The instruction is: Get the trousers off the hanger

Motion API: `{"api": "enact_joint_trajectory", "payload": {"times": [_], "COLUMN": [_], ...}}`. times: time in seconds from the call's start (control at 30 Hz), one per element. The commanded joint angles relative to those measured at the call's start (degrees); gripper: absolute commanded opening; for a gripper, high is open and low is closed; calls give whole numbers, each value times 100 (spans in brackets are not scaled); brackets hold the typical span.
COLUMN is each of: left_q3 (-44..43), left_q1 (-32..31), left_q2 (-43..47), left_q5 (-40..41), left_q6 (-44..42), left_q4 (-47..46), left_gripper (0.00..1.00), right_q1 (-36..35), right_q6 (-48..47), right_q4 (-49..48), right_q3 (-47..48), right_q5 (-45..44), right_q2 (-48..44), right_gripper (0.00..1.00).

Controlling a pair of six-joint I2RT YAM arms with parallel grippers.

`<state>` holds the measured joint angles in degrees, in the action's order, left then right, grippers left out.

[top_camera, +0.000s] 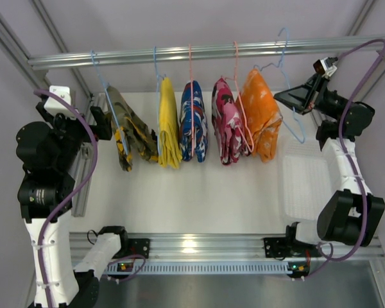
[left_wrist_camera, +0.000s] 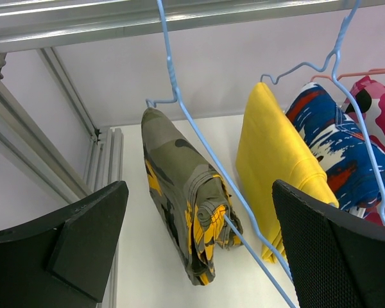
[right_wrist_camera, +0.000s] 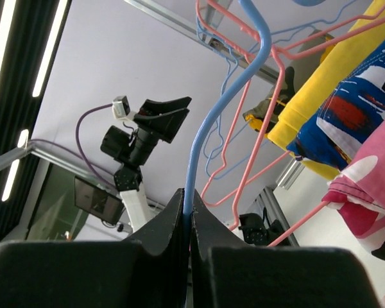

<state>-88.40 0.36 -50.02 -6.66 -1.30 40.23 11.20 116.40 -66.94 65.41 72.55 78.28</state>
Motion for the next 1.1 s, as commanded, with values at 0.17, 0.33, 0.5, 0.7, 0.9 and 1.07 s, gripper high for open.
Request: {"api": "enact_joint_trajectory", "payload": {"times": [0.17,0.33,0.5,0.7,0.9,1.07], "left_q3": [-450,-757,-942,-1092,-224,-309], "left_q1": [34,34,34,34,-27,-1264], "left_q2": [-157,-368,-622,-895,-1167,-1730], "left_q5": [-327,-1038,-2240,-3778,-4941,-4470], "left_q6": [286,551,771,1386,4177,4886], "left_q4": [-358,-358,-375,-926,-4135,-4840], "left_gripper": [99,99,99,99,99,97], "right_q1": [505,777,875,910,910,910], "right_q6": [426,1050,1245,1298,1017,1017], "right_q4": [-2472,-2886,-3036,-2922,-2456,-2386], "right_q3": [430,201,78,-46,-37,-98], "right_q5": [-426,-435,-418,-391,-286,-268], "right_q2": [-796,-1183,-1579,-1974,-2361,-2414], "right_gripper": [0,0,0,0,0,0]}}
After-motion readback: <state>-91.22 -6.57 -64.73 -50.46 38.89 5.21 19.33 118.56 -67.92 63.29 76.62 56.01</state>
